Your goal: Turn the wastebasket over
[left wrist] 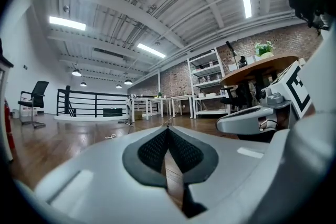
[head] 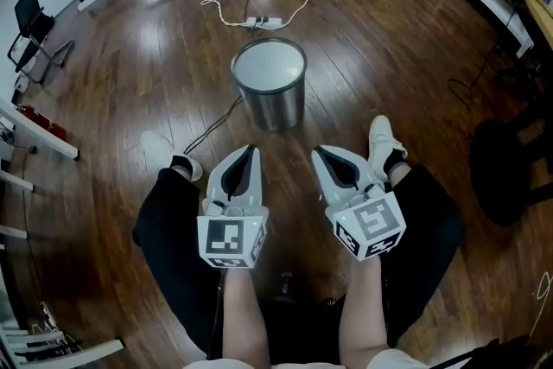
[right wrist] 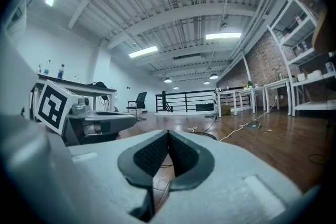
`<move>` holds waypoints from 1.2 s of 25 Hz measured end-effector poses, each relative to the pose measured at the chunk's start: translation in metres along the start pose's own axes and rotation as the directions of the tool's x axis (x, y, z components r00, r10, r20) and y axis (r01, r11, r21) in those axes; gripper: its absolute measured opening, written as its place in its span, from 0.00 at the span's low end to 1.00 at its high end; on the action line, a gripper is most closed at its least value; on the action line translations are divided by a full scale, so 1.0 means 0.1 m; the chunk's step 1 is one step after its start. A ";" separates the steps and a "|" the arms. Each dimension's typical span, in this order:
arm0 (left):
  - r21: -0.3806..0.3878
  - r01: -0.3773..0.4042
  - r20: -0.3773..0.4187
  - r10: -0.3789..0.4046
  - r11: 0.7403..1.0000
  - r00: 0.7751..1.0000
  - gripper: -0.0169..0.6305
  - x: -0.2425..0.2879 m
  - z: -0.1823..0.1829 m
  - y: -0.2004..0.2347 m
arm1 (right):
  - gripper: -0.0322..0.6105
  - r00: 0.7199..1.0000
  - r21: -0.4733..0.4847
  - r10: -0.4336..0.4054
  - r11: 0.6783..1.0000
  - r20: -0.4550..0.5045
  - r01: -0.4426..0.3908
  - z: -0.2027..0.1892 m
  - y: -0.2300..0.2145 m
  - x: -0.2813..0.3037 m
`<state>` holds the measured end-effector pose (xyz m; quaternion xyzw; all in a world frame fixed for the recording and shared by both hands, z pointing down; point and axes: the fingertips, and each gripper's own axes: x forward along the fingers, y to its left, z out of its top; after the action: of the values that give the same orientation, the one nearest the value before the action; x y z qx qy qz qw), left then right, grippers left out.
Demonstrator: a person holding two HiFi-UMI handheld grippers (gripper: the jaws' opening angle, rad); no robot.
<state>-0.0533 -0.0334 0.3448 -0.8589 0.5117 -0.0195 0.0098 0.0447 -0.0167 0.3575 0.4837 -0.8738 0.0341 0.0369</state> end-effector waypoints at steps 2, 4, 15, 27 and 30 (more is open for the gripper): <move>-0.008 0.008 0.001 -0.008 1.000 1.000 0.05 -0.31 -0.05 -0.07 | 0.04 1.000 -0.008 -0.012 1.000 0.007 0.012 -0.02 0.25 -0.25; -0.027 0.018 0.002 -0.018 0.999 1.000 0.05 -0.64 -0.09 -0.15 | 0.04 0.999 -0.013 -0.026 1.000 0.020 0.026 -0.02 0.53 -0.53; -0.038 0.066 0.066 -0.064 0.997 0.996 0.05 -2.18 0.12 -0.52 | 0.04 0.993 -0.044 -0.119 0.992 -0.026 0.118 -0.05 1.62 -1.57; -0.007 0.063 0.117 -0.062 0.998 0.991 0.05 -2.44 0.36 -0.56 | 0.04 0.986 -0.046 -0.168 0.985 0.015 0.169 0.15 1.72 -1.82; -0.010 0.069 0.124 -0.067 0.998 0.990 0.05 -2.42 0.36 -0.60 | 0.04 0.984 -0.051 -0.175 0.983 0.009 0.176 0.13 1.72 -1.84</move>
<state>-0.1141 0.2080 0.3055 -0.8755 0.4806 0.0370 0.0347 -0.0043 0.2281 0.3227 0.5578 -0.8284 0.0073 0.0503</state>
